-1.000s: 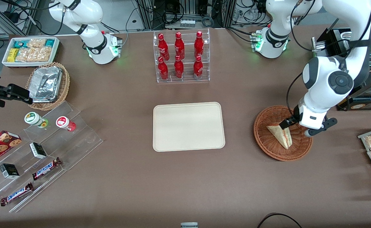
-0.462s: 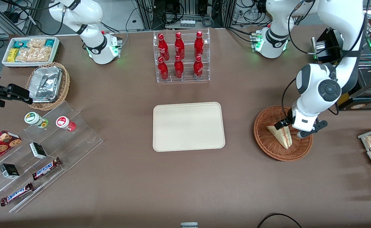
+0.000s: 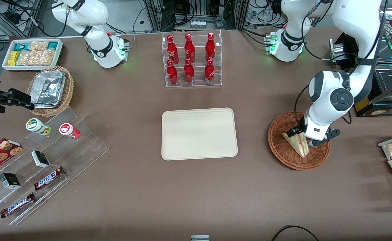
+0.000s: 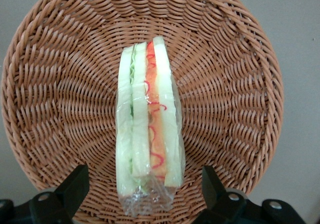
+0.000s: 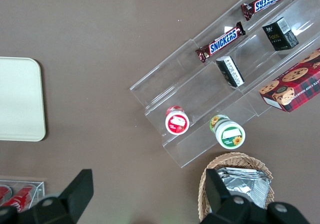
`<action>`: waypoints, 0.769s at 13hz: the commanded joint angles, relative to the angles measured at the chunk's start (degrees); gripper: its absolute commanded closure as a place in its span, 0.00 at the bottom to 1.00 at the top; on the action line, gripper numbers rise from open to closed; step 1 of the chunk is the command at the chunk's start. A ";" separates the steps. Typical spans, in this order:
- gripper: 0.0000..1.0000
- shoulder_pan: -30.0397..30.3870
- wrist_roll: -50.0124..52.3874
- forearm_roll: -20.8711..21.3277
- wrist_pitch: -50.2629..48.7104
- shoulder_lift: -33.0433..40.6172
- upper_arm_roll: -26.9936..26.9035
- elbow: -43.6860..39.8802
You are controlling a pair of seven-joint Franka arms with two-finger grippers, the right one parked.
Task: Place sandwich from basket to tray
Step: 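Close the left gripper on the sandwich's wrapped end, then lift the sandwich and carry it with the left gripper over the cream tray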
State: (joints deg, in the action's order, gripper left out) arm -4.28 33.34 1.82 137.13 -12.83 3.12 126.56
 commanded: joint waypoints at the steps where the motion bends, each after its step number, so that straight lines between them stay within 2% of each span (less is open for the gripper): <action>1: 0.06 -0.29 1.03 0.20 1.99 -0.87 -0.13 0.00; 3: 0.13 -0.03 0.85 0.11 2.09 -1.66 -0.22 -1.13; 4: 0.29 0.06 0.94 0.11 2.17 -1.93 -0.22 -1.22; 6: 0.94 0.24 -0.37 0.20 2.09 -2.19 -0.30 -1.31; 7: 1.00 0.24 -0.81 0.20 2.00 -2.20 -0.30 -1.31; 10: 1.00 0.15 -0.82 0.20 0.25 -1.67 -0.30 -2.97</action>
State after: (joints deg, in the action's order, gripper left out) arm -4.10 33.05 1.84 138.62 -14.30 2.89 125.64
